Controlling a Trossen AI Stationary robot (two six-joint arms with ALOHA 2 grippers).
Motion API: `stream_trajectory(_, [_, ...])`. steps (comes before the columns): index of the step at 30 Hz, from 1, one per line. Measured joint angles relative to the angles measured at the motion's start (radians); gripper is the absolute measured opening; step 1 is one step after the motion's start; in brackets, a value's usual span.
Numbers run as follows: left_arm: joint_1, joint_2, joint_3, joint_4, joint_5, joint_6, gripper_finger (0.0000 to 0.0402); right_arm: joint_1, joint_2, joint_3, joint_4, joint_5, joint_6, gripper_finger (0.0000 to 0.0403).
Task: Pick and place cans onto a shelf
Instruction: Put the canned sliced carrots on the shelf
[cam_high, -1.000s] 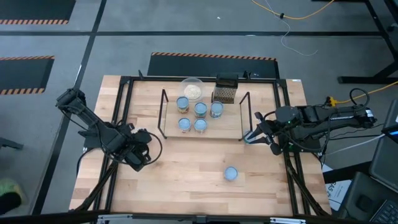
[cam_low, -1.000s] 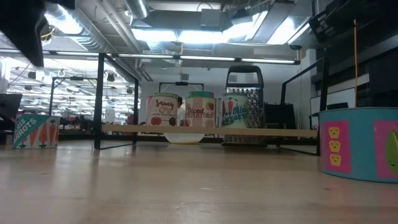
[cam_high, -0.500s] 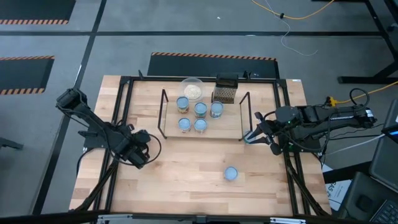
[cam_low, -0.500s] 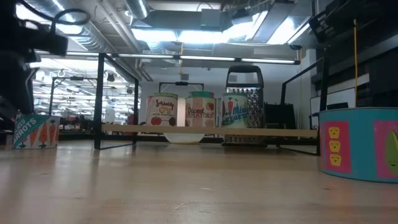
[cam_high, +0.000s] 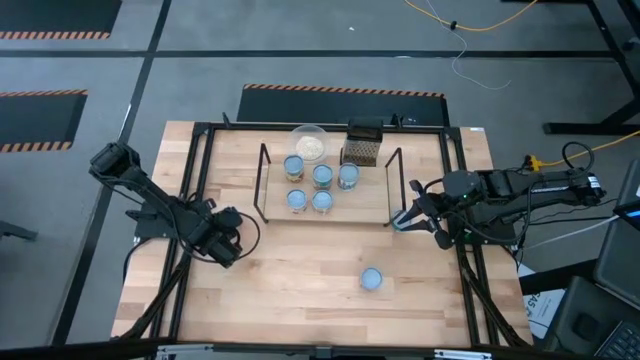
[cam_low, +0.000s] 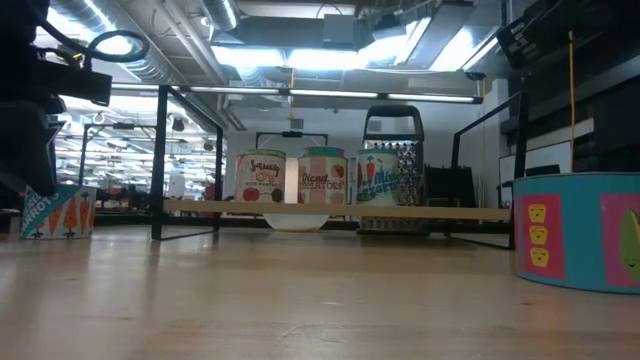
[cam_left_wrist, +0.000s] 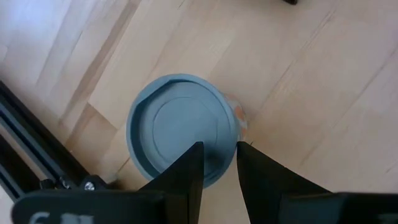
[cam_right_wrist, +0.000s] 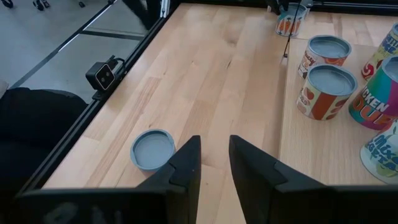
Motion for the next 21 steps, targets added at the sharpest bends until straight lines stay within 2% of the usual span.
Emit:
stream_trajectory(7, [0.000,0.000,0.000,0.004,0.000,0.000,0.0081,0.000,0.000,0.000,0.000,0.000,0.000,0.0088])
stream_trajectory(16, [0.000,0.000,0.001,0.045,-0.005,0.000,0.0008,0.000,0.000,0.000,0.000,0.000,0.000,0.0088])
stream_trajectory(21, [0.000,0.000,0.001,0.118,-0.007,0.001,0.0008,0.000,0.000,0.000,0.000,0.000,0.000,0.0088])
